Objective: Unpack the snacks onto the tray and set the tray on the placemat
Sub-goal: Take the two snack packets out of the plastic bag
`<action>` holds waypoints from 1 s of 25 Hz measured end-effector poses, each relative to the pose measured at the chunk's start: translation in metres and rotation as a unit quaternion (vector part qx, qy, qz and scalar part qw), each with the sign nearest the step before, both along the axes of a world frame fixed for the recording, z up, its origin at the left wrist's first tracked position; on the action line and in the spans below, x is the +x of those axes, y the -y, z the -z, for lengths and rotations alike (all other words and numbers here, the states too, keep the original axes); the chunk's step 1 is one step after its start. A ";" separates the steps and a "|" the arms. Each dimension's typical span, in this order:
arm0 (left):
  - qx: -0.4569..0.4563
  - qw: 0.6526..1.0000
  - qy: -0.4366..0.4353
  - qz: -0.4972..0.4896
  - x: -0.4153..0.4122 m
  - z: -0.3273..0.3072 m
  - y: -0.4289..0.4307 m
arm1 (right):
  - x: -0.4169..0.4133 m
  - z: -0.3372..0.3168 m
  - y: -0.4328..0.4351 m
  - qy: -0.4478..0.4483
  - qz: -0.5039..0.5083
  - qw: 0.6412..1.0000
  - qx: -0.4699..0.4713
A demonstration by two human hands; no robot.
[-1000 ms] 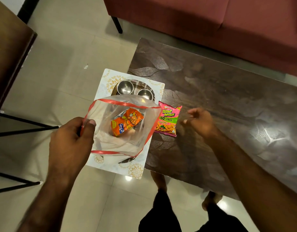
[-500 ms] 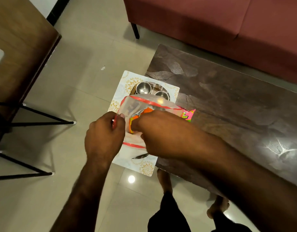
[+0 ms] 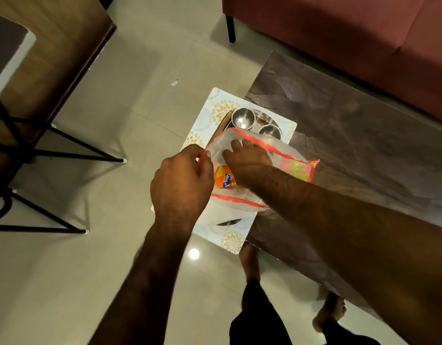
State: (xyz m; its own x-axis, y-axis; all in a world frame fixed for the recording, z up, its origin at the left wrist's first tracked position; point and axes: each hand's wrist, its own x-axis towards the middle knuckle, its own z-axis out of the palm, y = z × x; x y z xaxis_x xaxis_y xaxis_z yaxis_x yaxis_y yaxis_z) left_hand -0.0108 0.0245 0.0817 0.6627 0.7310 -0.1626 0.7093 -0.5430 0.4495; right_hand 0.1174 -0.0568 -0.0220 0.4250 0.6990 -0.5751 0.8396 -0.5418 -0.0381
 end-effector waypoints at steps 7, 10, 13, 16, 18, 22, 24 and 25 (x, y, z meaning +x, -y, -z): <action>0.015 1.000 0.020 -0.001 0.003 0.003 0.010 | -0.015 -0.049 0.004 0.000 0.020 0.998 0.058; -0.003 0.999 0.048 0.021 0.009 -0.002 0.011 | -0.028 -0.106 0.020 0.036 0.044 0.989 0.135; -0.025 0.993 0.100 0.050 0.012 -0.007 0.004 | -0.032 -0.146 0.057 -0.023 0.116 0.968 0.222; -0.100 0.974 0.170 0.114 0.012 -0.014 -0.003 | -0.015 -0.164 0.097 -0.210 0.296 0.874 0.322; -0.170 0.954 0.195 0.152 0.011 -0.017 -0.007 | -0.001 -0.166 0.115 -0.323 0.422 0.750 0.393; -0.275 0.923 0.197 0.185 0.011 -0.020 -0.003 | 0.012 -0.159 0.128 -0.387 0.518 0.618 0.447; -0.321 0.910 0.195 0.177 0.009 -0.023 0.003 | 0.012 -0.156 0.129 -0.397 0.532 0.593 0.455; -0.345 0.903 0.194 0.167 0.009 -0.024 0.005 | 0.011 -0.155 0.129 -0.397 0.535 0.591 0.455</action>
